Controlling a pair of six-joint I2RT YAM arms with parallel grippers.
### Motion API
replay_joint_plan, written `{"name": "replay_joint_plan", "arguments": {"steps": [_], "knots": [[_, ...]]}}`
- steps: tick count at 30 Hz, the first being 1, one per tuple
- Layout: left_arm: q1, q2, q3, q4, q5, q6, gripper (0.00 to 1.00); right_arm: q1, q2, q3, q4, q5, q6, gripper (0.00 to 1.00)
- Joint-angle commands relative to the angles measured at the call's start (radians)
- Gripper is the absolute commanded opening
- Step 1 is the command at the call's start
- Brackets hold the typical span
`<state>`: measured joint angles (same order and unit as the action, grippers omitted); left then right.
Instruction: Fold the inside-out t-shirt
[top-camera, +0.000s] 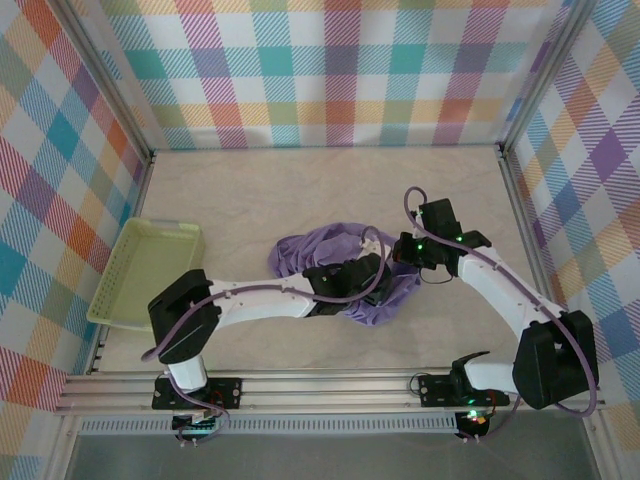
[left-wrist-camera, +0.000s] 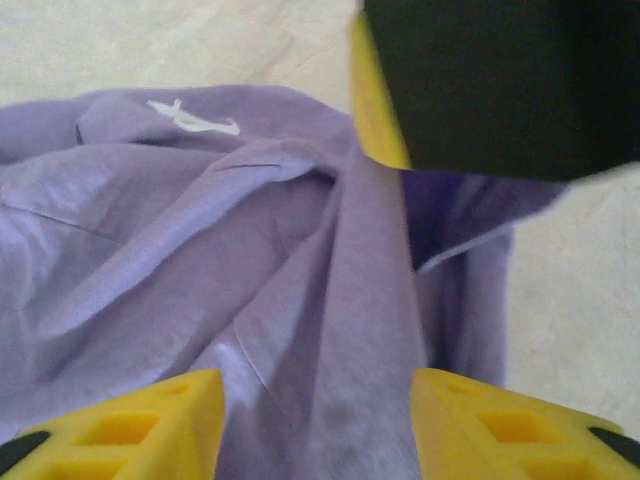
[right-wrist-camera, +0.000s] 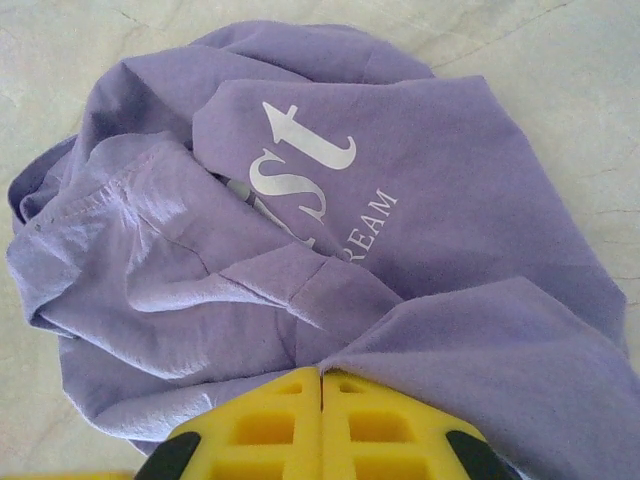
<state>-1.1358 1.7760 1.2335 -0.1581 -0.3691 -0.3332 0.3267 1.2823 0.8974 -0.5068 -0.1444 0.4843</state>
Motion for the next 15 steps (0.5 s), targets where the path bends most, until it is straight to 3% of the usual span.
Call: {"name": "replay_joint_plan", "arguments": {"steps": [1, 9, 13, 15], "knots": [[0.033, 0.047, 0.040, -0.019, 0.065, -0.035, 0.43, -0.002, 0.010, 0.032, 0.032, -0.021, -0.015, 0.01], [0.069, 0.060, 0.034, -0.003, 0.114, -0.057, 0.19, -0.002, -0.012, 0.024, 0.030, -0.041, -0.023, 0.08], [0.080, 0.055, 0.015, 0.009, 0.122, -0.066, 0.13, 0.000, -0.063, -0.008, 0.023, -0.044, -0.020, 0.15], [0.080, 0.066, 0.018, 0.003, 0.122, -0.066, 0.13, 0.005, -0.096, -0.026, 0.007, -0.045, -0.015, 0.24]]}}
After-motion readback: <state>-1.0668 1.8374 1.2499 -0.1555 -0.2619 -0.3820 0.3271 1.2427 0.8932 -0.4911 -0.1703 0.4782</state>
